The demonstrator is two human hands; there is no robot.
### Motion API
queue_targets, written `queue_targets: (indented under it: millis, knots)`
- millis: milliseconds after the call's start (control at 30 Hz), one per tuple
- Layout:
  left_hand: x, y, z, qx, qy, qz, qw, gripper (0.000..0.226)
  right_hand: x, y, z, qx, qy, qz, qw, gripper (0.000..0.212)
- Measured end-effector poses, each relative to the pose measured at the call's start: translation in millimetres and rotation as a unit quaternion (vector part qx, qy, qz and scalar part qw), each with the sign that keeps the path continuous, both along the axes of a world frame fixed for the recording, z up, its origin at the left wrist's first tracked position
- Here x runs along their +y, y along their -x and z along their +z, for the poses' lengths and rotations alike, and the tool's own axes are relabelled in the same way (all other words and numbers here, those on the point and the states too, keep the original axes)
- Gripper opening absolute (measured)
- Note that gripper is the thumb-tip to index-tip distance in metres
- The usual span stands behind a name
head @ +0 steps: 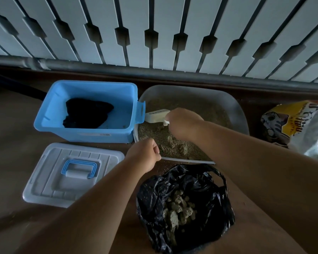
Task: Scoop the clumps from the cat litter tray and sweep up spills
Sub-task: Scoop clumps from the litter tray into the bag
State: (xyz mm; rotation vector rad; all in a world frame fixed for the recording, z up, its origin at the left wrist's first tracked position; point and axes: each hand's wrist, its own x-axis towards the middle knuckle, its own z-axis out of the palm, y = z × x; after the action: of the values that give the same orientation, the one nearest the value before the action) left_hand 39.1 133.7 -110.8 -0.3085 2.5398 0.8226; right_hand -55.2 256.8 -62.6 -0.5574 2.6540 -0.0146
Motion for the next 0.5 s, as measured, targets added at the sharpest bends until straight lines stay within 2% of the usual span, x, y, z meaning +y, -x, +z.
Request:
queue_targets:
  millis: [233, 367, 500]
  knots:
    - [2, 4, 3, -0.018, 0.000, 0.010, 1.000, 0.011, 29, -12, 35, 0.039, -0.090, 0.160, 0.982, 0.045]
    - [4, 3, 5, -0.021, -0.002, 0.009, 1.000, 0.011, 55, -24, 44, 0.075, -0.106, 0.178, 0.975, 0.043]
    - [5, 2, 7, -0.024, -0.007, 0.002, 1.000, 0.009, 81, -28, 53, 0.096, -0.105, 0.154, 0.978, 0.042]
